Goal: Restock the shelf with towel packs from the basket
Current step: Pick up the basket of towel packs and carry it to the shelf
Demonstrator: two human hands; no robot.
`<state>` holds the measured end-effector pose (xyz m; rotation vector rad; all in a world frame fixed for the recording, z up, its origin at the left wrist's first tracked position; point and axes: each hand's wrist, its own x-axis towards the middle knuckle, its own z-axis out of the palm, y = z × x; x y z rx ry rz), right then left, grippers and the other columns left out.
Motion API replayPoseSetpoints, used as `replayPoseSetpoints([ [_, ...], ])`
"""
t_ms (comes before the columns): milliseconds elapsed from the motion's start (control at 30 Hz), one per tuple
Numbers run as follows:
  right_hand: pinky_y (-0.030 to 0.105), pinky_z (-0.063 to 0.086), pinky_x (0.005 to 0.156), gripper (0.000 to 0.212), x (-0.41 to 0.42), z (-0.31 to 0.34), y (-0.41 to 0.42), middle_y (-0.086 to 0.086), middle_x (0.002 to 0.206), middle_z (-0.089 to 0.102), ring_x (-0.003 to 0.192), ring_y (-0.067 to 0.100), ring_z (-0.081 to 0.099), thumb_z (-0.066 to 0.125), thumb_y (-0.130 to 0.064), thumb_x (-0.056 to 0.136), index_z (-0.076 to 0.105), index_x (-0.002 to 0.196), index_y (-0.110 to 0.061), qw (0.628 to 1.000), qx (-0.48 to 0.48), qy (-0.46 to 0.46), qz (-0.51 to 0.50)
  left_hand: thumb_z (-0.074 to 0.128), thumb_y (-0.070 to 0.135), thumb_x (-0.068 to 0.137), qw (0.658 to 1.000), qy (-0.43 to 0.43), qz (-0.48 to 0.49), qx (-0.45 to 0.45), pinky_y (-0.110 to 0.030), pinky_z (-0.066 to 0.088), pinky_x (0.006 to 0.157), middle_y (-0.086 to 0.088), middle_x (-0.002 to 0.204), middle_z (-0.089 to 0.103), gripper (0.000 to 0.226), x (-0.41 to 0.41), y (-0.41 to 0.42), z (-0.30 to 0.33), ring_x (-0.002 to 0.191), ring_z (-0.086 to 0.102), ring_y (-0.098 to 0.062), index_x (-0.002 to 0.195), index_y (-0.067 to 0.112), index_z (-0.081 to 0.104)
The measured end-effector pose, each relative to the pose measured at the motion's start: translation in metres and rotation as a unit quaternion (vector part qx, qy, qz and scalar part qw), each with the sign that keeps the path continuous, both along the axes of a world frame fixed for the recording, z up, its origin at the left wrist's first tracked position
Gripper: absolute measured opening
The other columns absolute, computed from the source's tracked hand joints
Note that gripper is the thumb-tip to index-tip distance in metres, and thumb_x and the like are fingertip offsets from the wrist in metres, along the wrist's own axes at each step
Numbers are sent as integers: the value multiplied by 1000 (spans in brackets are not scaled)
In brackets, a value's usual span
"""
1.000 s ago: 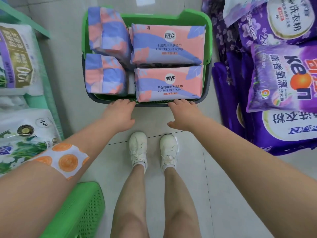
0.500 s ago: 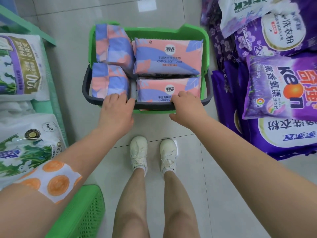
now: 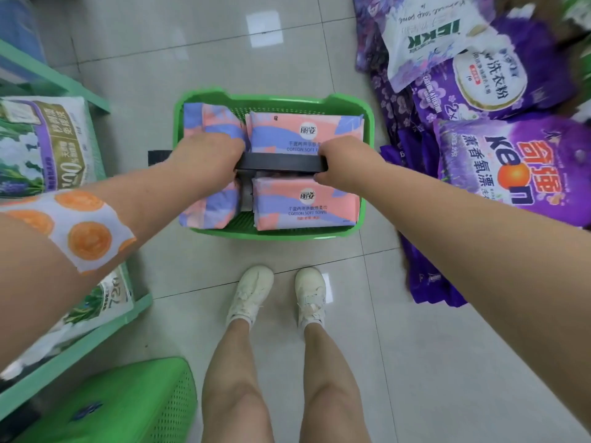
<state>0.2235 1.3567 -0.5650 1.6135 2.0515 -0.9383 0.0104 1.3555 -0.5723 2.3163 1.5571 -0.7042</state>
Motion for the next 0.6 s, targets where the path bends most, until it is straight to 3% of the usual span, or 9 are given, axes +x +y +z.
replayPoseSetpoints([
  [133, 29, 35, 63, 12, 10, 13, -18, -1, 68, 41, 77, 24, 45, 56, -22, 85, 46, 82, -15, 1000, -7, 6, -4, 47, 10, 89, 999, -14, -36, -17, -35, 36, 65, -23, 104, 57, 20, 5, -12, 17, 94, 57, -38, 106, 3, 52],
  [467, 29, 34, 62, 10, 50, 98, -93, -4, 63, 37, 75, 24, 44, 55, -22, 86, 49, 83, -15, 995, -22, 4, -98, 49, 4, 83, 986, -46, -151, -62, -39, 44, 72, -21, 106, 57, 19, 48, -33, 94, 96, 57, -37, 101, 1, 53],
  [600, 29, 34, 63, 10, 66, 135, -130, 4, 76, 47, 75, 24, 43, 56, -23, 85, 55, 86, -13, 991, 4, -1, -137, 49, 5, 84, 972, -62, -213, -79, -40, 45, 70, -23, 103, 56, 15, 68, -42, 125, 94, 57, -37, 98, -1, 52],
])
